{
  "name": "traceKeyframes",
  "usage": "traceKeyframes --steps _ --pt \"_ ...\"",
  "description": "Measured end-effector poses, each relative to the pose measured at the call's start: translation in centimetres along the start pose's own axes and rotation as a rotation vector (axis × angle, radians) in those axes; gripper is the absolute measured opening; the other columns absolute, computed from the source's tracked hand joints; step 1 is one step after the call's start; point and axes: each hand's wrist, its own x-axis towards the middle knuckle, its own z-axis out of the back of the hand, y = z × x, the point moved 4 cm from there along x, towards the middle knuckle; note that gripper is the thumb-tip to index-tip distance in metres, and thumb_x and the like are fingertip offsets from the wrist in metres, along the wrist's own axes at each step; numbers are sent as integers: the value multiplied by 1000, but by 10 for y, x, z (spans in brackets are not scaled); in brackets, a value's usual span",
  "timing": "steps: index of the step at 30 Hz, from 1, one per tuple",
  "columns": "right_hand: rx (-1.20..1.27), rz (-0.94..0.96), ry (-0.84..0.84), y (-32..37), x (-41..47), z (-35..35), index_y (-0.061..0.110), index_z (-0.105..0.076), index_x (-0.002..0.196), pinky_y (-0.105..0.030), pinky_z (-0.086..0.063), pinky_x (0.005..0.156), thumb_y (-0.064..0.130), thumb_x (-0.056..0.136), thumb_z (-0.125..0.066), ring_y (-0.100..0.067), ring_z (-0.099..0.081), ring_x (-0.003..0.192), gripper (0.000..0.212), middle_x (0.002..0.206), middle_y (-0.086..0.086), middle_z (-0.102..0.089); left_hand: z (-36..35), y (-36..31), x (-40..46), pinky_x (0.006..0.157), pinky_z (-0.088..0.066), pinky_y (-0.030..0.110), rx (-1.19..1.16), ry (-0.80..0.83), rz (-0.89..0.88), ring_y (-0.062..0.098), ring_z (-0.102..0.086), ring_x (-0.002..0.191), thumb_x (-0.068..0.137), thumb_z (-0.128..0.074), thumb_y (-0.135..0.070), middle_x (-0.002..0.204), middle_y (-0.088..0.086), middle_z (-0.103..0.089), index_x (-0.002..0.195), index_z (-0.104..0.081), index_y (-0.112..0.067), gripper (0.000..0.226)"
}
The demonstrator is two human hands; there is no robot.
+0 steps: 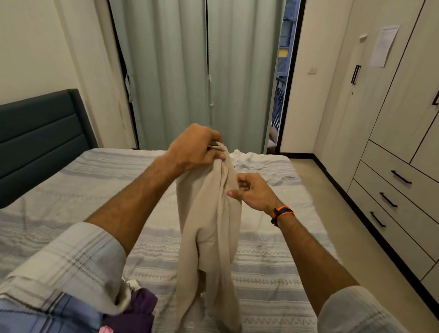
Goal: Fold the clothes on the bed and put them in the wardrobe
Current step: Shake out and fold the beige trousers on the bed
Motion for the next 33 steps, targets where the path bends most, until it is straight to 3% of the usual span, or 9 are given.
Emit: traceKeyframes --steps 3,5,7,9,12,17,23,29,33 --pt "40 -42 -238 1 -3 1 11 -59 101 -24 -53 63 18 79 -81 -4 -57 61 32 70 8 -63 8 -2 3 85 -55 33 35 2 -18 25 -71 91 80 -76 -26 99 9 -76 104 -75 -8 30" --pt "37 21 -428 4 -6 5 15 -55 90 -17 -50 60 15 78 -82 0 -57 60 29 77 5 -66 8 1 0 83 -56 36 44 4 -2 24 -71 88 78 -76 -32 95 7 -76 101 -75 -11 31" --pt "-56 113 -473 5 -6 4 23 -58 74 -15 -47 62 7 77 -78 1 -57 64 26 77 9 -66 7 6 -7 77 -56 38 39 -8 33 24 -71 83 74 -71 -41 89 4 -76 95 -76 -15 34" --pt "-145 141 -415 5 -7 -1 29 -67 68 -20 -48 69 3 77 -72 -2 -63 74 28 75 13 -69 4 11 -14 75 -56 39 25 -16 75 24 -70 80 72 -67 -45 85 4 -76 93 -75 -16 36" --pt "-129 96 -328 0 -9 -9 27 -79 84 -19 -49 78 7 82 -70 -7 -67 87 23 87 13 -75 -2 15 -22 78 -55 37 13 -19 109 24 -69 81 78 -76 -41 88 5 -75 95 -75 -14 32" --pt "-111 -17 -146 -9 -13 -26 20 -77 104 -23 -48 88 21 85 -73 -6 -62 98 20 106 6 -73 -7 19 -29 79 -54 30 -31 -42 126 18 -69 84 80 -77 -38 91 2 -76 98 -76 -15 29" --pt "-154 21 -90 -13 -12 -45 19 -61 132 -31 -47 99 33 81 -78 -13 -56 115 56 131 2 -62 -1 18 -29 78 -54 31 -63 -59 112 15 -66 80 82 -74 -39 90 0 -75 97 -76 -17 27" --pt "-260 23 -64 -10 -9 -57 14 -70 114 -34 -49 91 30 83 -74 -21 -56 99 36 111 -6 -62 0 20 -36 73 -52 27 -134 -88 167 15 -65 75 79 -78 -38 81 -4 -72 90 -76 -17 24" --pt "-158 -43 -86 -19 -11 -58 16 -70 111 -34 -54 83 39 76 -81 -19 -61 92 43 105 -1 -64 1 20 -39 73 -53 28 -165 -105 178 13 -65 74 76 -81 -38 76 -8 -68 89 -77 -18 24"
